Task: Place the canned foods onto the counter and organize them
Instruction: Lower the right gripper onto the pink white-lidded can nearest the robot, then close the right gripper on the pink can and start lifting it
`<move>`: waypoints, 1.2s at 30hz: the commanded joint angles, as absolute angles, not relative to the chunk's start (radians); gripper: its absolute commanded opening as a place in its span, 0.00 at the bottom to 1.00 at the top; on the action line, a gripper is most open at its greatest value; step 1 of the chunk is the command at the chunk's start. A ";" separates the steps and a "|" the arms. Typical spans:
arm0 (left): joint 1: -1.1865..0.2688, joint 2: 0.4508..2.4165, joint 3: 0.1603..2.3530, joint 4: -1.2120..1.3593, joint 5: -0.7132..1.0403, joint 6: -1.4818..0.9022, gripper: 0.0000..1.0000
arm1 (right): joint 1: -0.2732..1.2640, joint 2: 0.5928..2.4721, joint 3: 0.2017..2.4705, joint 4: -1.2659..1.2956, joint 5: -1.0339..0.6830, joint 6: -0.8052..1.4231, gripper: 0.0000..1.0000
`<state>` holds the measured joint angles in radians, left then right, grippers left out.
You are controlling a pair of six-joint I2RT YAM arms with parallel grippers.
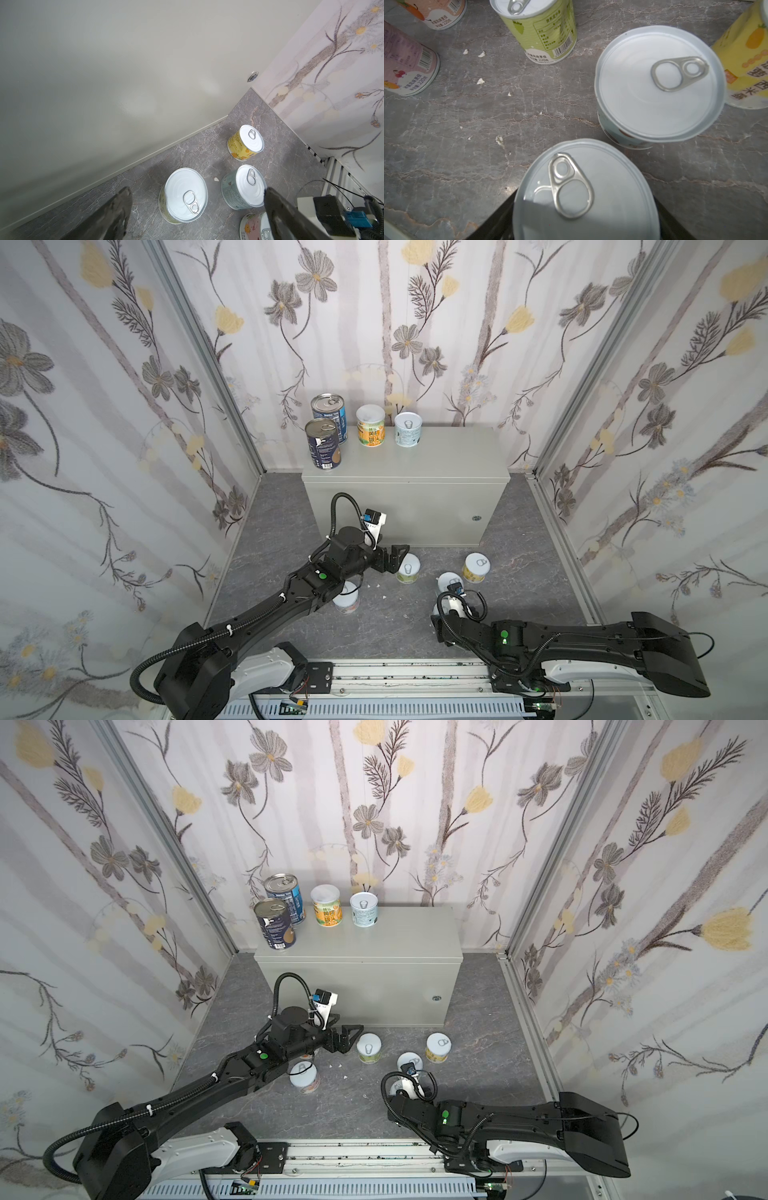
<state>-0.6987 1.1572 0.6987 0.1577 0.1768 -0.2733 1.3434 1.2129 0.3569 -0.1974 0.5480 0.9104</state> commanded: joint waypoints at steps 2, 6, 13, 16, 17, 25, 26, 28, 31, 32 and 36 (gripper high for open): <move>-0.698 1.158 0.709 0.168 0.166 -0.276 1.00 | 1.342 1.246 0.367 -0.160 0.567 0.953 0.81; -0.698 1.158 0.710 0.166 0.163 -0.279 1.00 | 1.341 1.261 0.363 -0.146 0.554 0.941 0.85; -0.698 1.155 0.707 0.164 0.156 -0.281 1.00 | 1.342 1.240 0.360 -0.130 0.598 0.941 0.75; -0.698 1.151 0.705 0.165 0.149 -0.281 1.00 | 1.342 1.228 0.358 -0.131 0.610 0.932 0.69; -0.698 1.149 0.705 0.166 0.148 -0.281 1.00 | 1.342 1.223 0.358 -0.133 0.614 0.929 0.67; -0.698 1.149 0.706 0.171 0.150 -0.282 1.00 | 1.343 1.213 0.376 -0.134 0.614 0.892 0.60; -0.697 1.149 0.706 0.172 0.151 -0.282 1.00 | 1.342 1.212 0.386 -0.138 0.614 0.883 0.59; -0.698 1.147 0.705 0.176 0.153 -0.282 1.00 | 1.343 1.213 0.414 -0.147 0.616 0.854 0.56; -0.698 1.147 0.707 0.194 0.159 -0.283 1.00 | 1.342 1.214 0.455 -0.146 0.634 0.811 0.53; -0.698 1.147 0.707 0.199 0.160 -0.282 1.00 | 1.342 1.213 0.465 -0.143 0.643 0.801 0.52; -0.698 1.153 0.711 0.214 0.161 -0.284 1.00 | 1.342 1.204 0.488 -0.121 0.663 0.778 0.49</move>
<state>-0.6983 1.1511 0.7013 0.1665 0.1574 -0.2813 1.3415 1.2129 0.4683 -0.1806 0.5880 0.8089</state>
